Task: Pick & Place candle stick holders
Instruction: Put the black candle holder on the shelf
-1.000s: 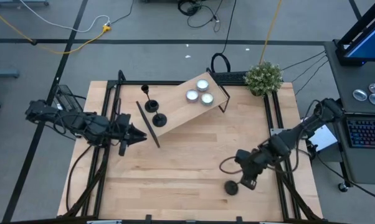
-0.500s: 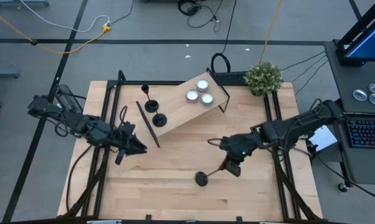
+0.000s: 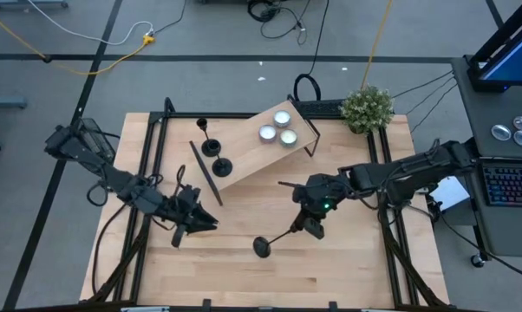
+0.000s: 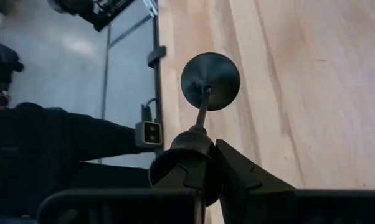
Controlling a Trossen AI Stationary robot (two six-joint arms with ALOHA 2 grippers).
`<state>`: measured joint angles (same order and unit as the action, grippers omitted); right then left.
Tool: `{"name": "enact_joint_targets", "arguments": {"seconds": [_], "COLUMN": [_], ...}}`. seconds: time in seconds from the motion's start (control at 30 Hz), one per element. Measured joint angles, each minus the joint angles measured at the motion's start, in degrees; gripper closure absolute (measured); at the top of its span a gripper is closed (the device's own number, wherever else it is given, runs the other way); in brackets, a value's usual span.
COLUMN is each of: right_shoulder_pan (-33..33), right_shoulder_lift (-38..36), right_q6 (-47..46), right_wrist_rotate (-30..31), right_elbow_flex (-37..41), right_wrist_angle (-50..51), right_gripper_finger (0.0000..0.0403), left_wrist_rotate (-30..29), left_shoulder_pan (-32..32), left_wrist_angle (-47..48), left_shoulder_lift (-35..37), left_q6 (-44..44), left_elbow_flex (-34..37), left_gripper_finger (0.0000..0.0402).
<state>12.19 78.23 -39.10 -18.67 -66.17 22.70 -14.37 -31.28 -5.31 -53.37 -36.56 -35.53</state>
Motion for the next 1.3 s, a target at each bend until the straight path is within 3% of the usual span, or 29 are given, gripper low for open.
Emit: {"name": "enact_joint_targets", "arguments": {"seconds": [0.2,0.83,1.3], "right_shoulder_pan": [-0.95,-0.97,-0.68], "right_shoulder_lift": [2.6,16.92,18.28], "right_q6": [3.55,24.08,26.8], "right_wrist_rotate": [-2.55,-2.57,-2.46], "right_elbow_flex": [-2.11,-26.53,-28.15], "right_wrist_angle": [-0.9,6.91,5.33], "right_gripper_finger": [0.0394,0.0394,0.0394], "left_wrist_rotate": [-2.72,-3.75,-2.02], "left_shoulder_pan": [-1.89,-2.28,-1.77], "left_wrist_angle": [1.95,21.06,21.85], "left_shoulder_lift": [-6.91,-26.54,-28.85], "left_q6": [0.8,-3.56,-8.86], "left_elbow_flex": [-7.35,-30.63,-32.37], "left_gripper_finger": [0.0314,0.0314,0.0313]}}
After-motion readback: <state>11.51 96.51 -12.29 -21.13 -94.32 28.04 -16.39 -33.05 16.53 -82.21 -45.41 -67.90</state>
